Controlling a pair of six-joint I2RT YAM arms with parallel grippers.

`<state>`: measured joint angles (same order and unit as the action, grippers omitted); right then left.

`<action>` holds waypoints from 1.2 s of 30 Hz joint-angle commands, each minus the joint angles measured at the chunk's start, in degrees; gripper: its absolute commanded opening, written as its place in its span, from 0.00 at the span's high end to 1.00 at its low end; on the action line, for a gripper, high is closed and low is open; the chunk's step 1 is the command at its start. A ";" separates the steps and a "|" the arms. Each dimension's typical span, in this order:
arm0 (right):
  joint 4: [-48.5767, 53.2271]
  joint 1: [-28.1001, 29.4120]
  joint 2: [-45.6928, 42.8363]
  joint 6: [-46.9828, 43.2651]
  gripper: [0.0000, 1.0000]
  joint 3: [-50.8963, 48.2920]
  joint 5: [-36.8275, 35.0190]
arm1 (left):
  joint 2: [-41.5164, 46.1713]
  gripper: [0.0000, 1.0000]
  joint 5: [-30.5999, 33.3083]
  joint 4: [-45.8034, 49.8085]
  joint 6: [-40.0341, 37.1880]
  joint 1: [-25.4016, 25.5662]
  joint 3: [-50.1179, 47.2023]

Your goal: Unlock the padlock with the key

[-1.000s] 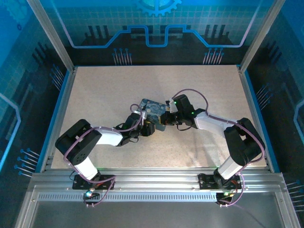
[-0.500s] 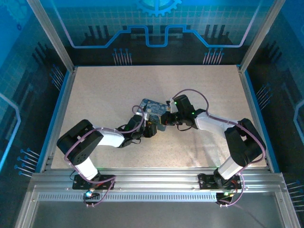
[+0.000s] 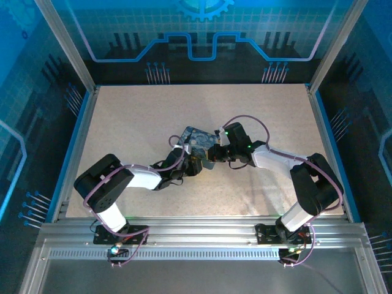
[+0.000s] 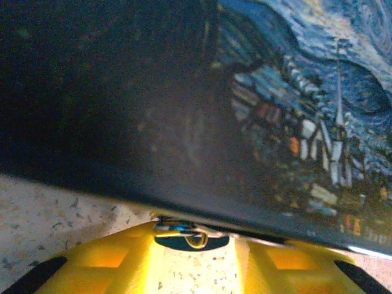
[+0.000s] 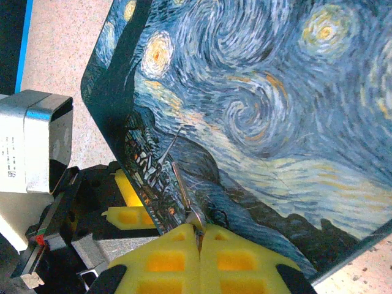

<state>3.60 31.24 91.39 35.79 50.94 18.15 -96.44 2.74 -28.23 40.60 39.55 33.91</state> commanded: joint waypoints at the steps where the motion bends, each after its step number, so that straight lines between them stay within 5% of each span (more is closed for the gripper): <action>1: 6.25 1.17 0.01 -0.46 0.99 -2.36 -1.19 | -1.15 0.64 2.29 0.45 2.66 0.17 2.04; 23: 6.18 1.09 -10.33 -5.36 0.99 -1.77 -4.46 | 2.17 0.76 -1.53 2.77 2.30 0.10 2.56; 36: -4.04 4.31 -25.61 -9.35 0.99 -19.94 -4.76 | 5.37 0.75 -8.67 6.19 7.14 0.16 4.49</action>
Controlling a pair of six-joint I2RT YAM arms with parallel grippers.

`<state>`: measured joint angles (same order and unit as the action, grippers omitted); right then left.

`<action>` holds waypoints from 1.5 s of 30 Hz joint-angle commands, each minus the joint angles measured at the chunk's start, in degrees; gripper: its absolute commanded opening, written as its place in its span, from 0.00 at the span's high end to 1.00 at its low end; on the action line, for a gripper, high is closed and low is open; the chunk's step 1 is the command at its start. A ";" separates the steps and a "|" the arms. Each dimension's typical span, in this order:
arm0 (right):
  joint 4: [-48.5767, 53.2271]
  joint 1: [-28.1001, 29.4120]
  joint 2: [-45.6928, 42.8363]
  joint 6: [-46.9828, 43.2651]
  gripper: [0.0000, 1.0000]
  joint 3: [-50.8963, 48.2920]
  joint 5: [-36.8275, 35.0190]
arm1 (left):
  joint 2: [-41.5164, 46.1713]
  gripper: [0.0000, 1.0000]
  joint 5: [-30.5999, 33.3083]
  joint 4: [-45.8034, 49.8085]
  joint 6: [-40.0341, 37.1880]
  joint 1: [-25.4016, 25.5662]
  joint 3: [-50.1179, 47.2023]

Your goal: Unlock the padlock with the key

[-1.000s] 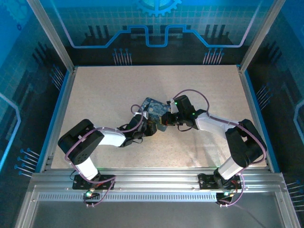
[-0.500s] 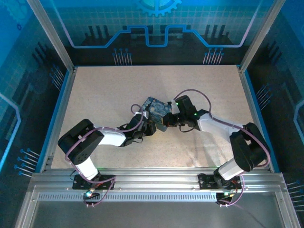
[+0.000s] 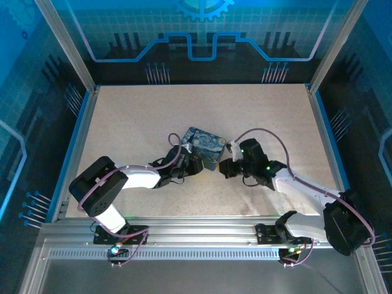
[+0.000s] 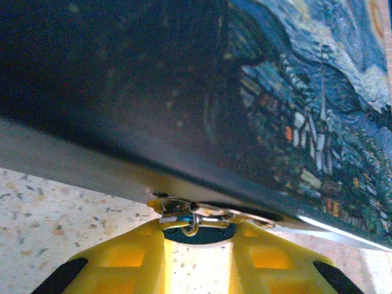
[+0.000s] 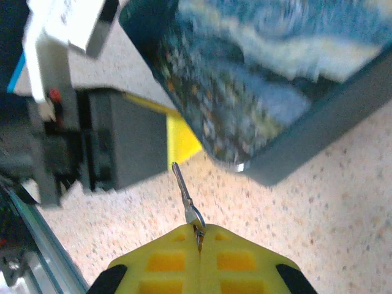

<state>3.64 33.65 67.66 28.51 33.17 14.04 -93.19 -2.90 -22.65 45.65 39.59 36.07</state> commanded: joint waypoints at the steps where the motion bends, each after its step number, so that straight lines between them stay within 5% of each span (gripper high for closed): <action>1: -4.38 2.59 -2.09 -2.93 0.99 -2.91 -1.05 | 2.23 0.75 -3.33 0.94 2.53 0.06 2.46; 20: -18.76 9.85 10.48 -8.41 0.99 -7.09 -9.74 | 4.29 0.76 -4.23 0.11 8.82 0.14 1.81; 45: -26.78 4.17 16.65 -9.96 0.99 -5.77 -9.29 | 4.52 0.75 -3.74 1.05 9.33 0.51 1.87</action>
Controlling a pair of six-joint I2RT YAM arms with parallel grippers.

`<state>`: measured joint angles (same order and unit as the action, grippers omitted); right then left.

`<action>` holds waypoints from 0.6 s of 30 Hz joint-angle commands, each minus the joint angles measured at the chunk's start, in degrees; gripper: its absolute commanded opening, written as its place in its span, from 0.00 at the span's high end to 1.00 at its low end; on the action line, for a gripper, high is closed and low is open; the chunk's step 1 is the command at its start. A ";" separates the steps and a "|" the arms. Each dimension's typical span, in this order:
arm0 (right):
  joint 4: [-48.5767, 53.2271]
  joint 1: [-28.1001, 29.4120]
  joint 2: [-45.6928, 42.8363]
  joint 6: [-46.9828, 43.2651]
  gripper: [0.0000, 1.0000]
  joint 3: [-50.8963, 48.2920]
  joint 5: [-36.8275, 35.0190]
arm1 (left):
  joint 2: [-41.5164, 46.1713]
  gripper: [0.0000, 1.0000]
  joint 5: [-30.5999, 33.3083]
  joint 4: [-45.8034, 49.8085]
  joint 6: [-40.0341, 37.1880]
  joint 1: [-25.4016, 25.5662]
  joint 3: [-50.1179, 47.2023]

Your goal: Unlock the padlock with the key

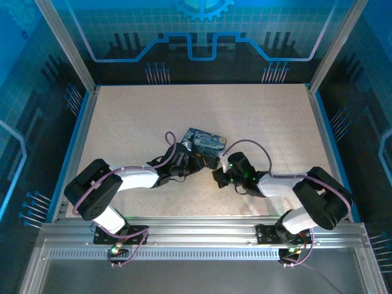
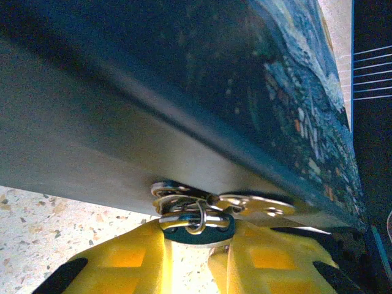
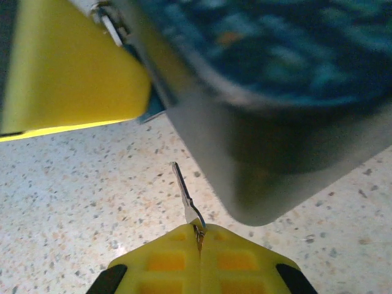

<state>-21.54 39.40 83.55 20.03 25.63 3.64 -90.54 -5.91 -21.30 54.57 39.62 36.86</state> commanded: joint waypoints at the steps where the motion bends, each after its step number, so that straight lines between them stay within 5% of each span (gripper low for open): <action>1: -1.62 -2.11 0.84 -1.72 0.99 1.88 1.40 | 1.95 0.75 -0.68 -0.23 0.41 0.53 1.08; 18: -1.60 -1.91 1.18 -3.90 1.00 1.64 4.05 | 2.19 0.75 0.15 0.66 0.83 0.47 2.16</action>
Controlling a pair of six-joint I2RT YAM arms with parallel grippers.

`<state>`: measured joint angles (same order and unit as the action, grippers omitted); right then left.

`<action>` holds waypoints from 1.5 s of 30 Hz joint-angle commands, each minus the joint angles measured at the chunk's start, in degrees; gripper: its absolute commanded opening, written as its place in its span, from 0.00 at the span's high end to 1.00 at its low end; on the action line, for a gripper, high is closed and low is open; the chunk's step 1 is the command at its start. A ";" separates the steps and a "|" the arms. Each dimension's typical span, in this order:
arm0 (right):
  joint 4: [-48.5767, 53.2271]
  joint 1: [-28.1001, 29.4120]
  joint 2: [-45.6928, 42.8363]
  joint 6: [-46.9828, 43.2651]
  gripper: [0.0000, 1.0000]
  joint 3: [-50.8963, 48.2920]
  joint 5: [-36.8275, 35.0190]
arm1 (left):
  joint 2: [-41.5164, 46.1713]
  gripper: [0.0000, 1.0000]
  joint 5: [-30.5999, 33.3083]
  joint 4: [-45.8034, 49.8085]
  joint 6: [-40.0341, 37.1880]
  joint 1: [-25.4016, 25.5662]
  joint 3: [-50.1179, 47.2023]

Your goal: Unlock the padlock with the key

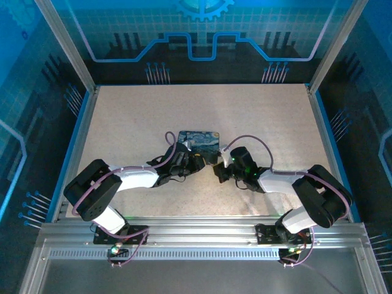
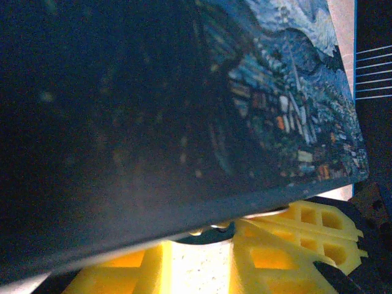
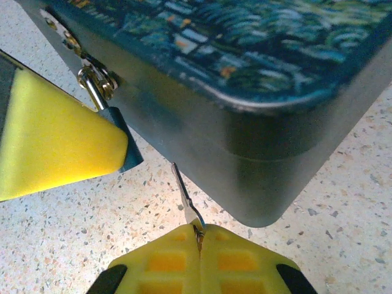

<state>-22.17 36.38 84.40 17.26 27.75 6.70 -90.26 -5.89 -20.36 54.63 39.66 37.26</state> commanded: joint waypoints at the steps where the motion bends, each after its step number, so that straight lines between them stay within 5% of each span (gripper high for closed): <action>1: -1.20 1.43 0.39 -0.88 0.99 -0.73 0.95 | 1.88 0.75 0.26 -0.23 0.75 0.42 1.77; 45: -2.28 4.51 0.68 1.46 1.00 1.11 -2.91 | 2.64 0.74 1.21 -0.03 1.08 0.42 0.80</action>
<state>-23.22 40.23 85.43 17.98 27.77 4.73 -89.49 -5.82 -19.73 55.55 39.66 37.26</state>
